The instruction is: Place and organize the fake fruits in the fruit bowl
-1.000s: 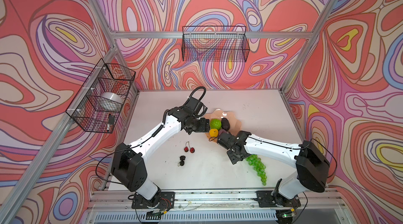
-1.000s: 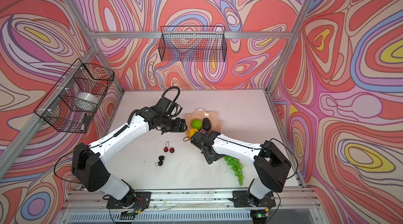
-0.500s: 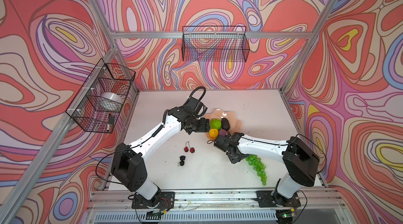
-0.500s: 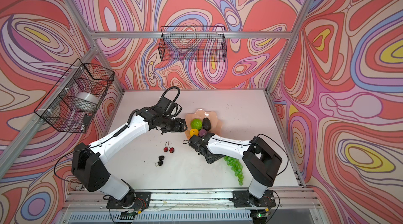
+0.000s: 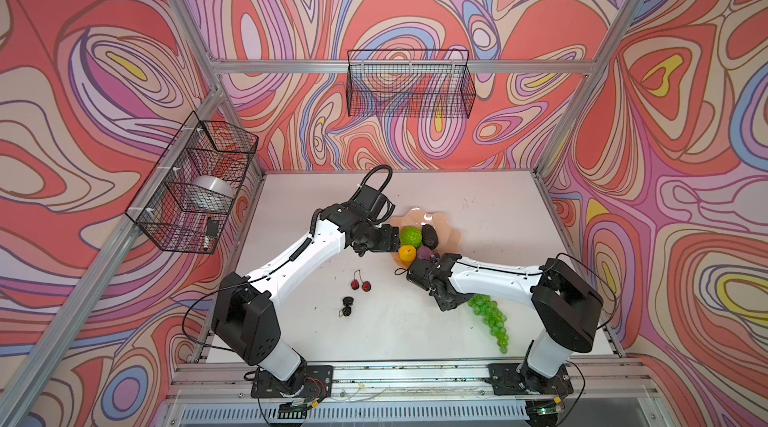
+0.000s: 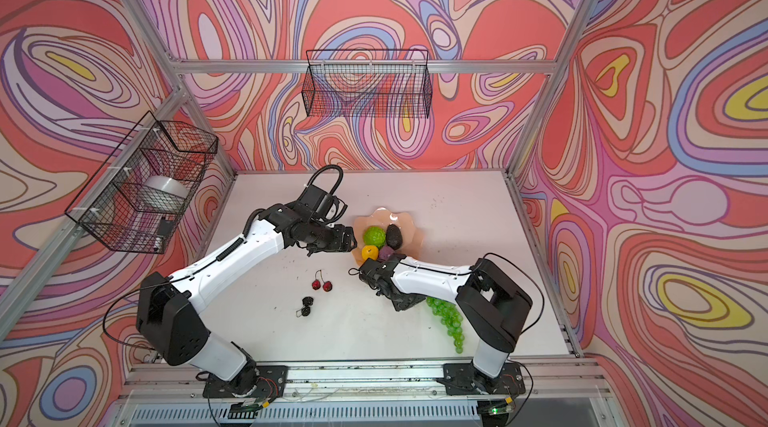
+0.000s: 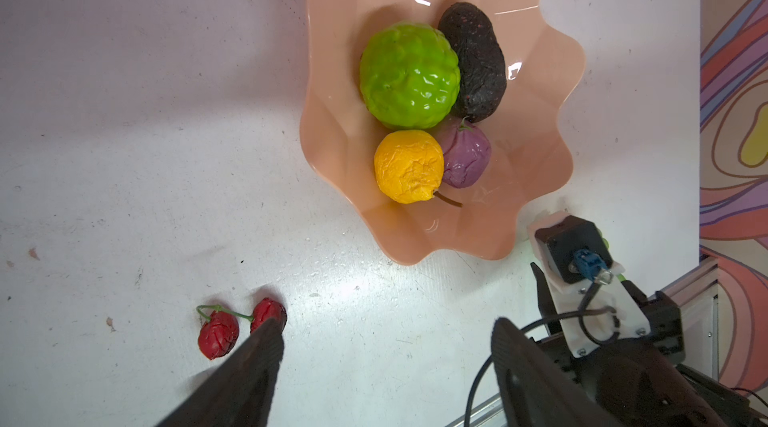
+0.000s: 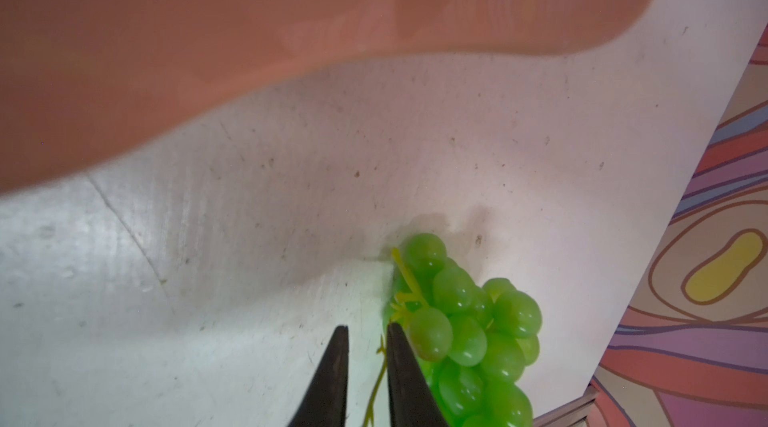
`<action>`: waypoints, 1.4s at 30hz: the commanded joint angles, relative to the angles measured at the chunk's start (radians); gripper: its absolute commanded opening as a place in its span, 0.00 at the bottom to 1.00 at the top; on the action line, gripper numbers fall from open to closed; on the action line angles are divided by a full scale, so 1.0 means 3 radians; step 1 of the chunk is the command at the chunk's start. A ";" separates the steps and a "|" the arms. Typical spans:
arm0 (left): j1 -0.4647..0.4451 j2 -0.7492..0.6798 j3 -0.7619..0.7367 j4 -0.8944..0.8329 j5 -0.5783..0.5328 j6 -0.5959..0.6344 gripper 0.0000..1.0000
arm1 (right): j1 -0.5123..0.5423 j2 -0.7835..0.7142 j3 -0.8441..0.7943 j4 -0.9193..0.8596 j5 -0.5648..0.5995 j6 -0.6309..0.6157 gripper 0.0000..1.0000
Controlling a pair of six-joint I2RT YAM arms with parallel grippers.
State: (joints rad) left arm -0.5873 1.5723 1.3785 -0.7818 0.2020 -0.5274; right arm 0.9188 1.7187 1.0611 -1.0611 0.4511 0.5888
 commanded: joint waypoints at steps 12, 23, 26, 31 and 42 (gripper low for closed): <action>0.0020 -0.0089 -0.0011 -0.0059 -0.0010 -0.0013 0.82 | 0.0011 0.0055 0.0092 0.0157 0.0189 -0.0024 0.00; 0.0020 -0.0102 -0.0003 -0.0073 -0.0022 -0.0026 0.82 | -0.0009 -0.0298 0.0174 0.0024 0.0111 -0.0096 0.00; 0.0020 -0.0105 0.0007 -0.0083 -0.0014 -0.0021 0.82 | -0.0006 -0.0330 0.0232 -0.0096 0.0072 -0.0095 0.00; 0.0019 -0.0117 0.0007 -0.0083 -0.0004 -0.0024 0.82 | -0.0004 -0.0318 0.0227 -0.0236 -0.0114 -0.0018 0.27; 0.0020 -0.0105 -0.0034 -0.0039 0.0052 -0.0067 0.83 | -0.0007 -0.0991 -0.0335 0.0148 -0.0643 -0.0338 0.70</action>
State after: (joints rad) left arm -0.5873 1.5574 1.3785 -0.7818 0.2073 -0.5289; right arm 0.9176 1.4170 0.9840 -1.0409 0.2958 0.5323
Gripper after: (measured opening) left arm 0.827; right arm 0.682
